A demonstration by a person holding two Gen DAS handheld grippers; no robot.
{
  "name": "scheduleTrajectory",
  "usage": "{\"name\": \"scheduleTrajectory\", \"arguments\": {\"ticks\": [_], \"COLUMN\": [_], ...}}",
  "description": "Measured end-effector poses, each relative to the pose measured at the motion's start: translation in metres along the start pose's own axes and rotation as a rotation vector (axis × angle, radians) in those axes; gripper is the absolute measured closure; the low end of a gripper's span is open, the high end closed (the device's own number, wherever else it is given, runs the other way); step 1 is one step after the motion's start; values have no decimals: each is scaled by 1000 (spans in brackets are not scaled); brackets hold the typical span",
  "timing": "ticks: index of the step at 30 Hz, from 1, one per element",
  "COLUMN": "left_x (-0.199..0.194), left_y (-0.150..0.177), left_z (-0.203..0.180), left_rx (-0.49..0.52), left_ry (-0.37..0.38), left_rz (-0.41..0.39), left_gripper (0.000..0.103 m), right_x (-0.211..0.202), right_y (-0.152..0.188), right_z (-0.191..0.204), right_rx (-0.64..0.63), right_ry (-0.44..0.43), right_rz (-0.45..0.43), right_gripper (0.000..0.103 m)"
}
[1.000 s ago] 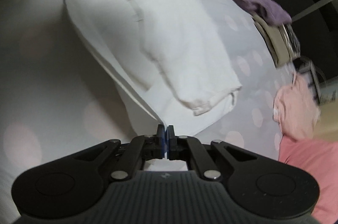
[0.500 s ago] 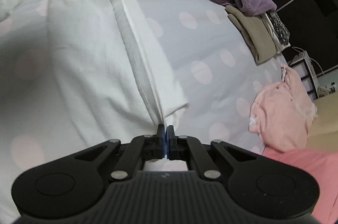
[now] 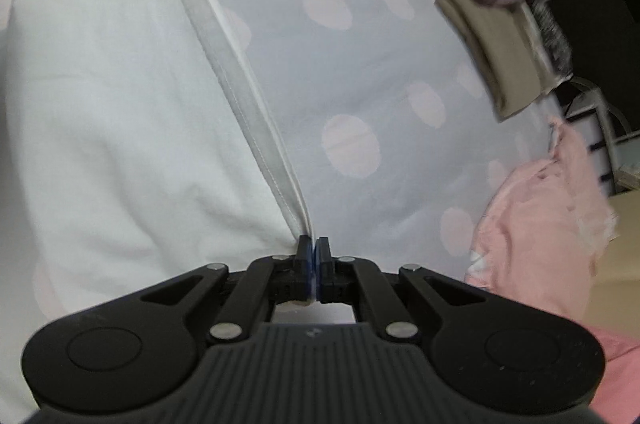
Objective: Fold clothes
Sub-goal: 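Lift the shirt edge with both grippers and fold it over the body, then open both grippers to release the folded shirt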
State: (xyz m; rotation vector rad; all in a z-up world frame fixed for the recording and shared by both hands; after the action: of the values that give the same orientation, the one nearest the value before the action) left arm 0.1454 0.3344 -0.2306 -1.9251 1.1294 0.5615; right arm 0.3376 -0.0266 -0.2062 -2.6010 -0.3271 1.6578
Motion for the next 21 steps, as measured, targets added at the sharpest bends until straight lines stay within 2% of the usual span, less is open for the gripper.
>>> {"name": "scheduleTrajectory", "arguments": {"ticks": [5, 9, 13, 16, 21], "left_x": [14, 15, 7, -4, -5], "left_y": [-9, -19, -22, -21, -7], "left_z": [2, 12, 27, 25, 7], "left_rx": [6, -78, -5, -4, 45], "left_ry": [-48, -64, -298, -301, -271], "left_rz": [39, 15, -25, -60, -54], "left_gripper": [96, 89, 87, 87, 82], "right_x": [35, 54, 60, 56, 26], "right_y": [-3, 0, 9, 18, 24], "right_z": [8, 13, 7, 1, 1], "right_rx": [-16, 4, 39, 63, 214], "right_ry": [-30, -15, 72, 129, 184], "right_rz": [63, 105, 153, 193, 111], "right_gripper": [101, 100, 92, 92, 92]}}
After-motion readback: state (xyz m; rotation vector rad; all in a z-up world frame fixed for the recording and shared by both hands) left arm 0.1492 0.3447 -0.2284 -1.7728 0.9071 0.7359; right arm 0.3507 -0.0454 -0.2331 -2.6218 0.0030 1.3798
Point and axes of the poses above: each gripper's, at about its wrist camera, not at the fingertips, and x roughly the way its jaws point, z to its left, y to its underside, the point moved 8 cm from there along x, roughly the way its jaws point, and after that the axes turned 7 degrees about -x, right-handed, at the moved point
